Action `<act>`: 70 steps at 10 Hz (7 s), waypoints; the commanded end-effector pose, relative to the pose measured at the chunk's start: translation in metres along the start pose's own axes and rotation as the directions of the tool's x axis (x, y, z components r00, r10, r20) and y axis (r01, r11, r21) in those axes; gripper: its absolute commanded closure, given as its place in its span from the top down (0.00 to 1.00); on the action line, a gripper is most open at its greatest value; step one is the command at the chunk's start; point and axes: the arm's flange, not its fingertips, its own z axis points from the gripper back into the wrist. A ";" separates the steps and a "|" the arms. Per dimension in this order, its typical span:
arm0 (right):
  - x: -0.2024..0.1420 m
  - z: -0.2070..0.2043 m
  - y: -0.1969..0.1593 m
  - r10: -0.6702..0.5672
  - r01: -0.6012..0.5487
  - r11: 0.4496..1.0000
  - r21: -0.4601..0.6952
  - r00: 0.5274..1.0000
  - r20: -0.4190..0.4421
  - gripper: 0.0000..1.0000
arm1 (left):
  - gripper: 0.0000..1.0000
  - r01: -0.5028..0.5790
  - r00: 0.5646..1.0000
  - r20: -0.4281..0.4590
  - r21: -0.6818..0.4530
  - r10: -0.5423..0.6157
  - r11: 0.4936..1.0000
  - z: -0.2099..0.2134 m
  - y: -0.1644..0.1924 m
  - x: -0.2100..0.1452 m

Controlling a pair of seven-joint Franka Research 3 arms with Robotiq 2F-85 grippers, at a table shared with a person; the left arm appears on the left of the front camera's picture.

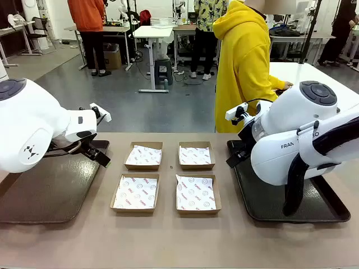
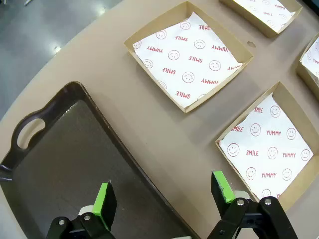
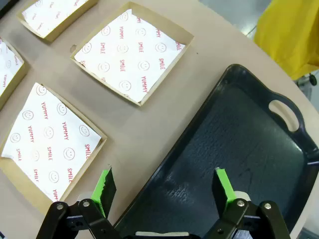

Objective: Individually package the donuts and arrange them on the tray.
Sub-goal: Pick up one Paper togo box.

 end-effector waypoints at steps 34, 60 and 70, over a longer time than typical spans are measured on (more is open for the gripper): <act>-0.041 0.197 -0.012 -0.222 0.242 0.899 0.365 0.970 -0.096 1.00 | 1.00 -0.252 0.949 0.021 -0.547 0.315 0.798 0.154 0.047 -0.021; -0.210 0.127 -0.160 -0.704 0.594 0.089 0.800 0.606 -0.371 1.00 | 1.00 -0.584 0.603 -0.410 -0.812 0.684 0.028 0.112 0.151 -0.150; -0.210 0.127 -0.160 -0.704 0.594 0.089 0.800 0.606 -0.371 1.00 | 1.00 -0.584 0.603 -0.410 -0.812 0.684 0.028 0.112 0.151 -0.150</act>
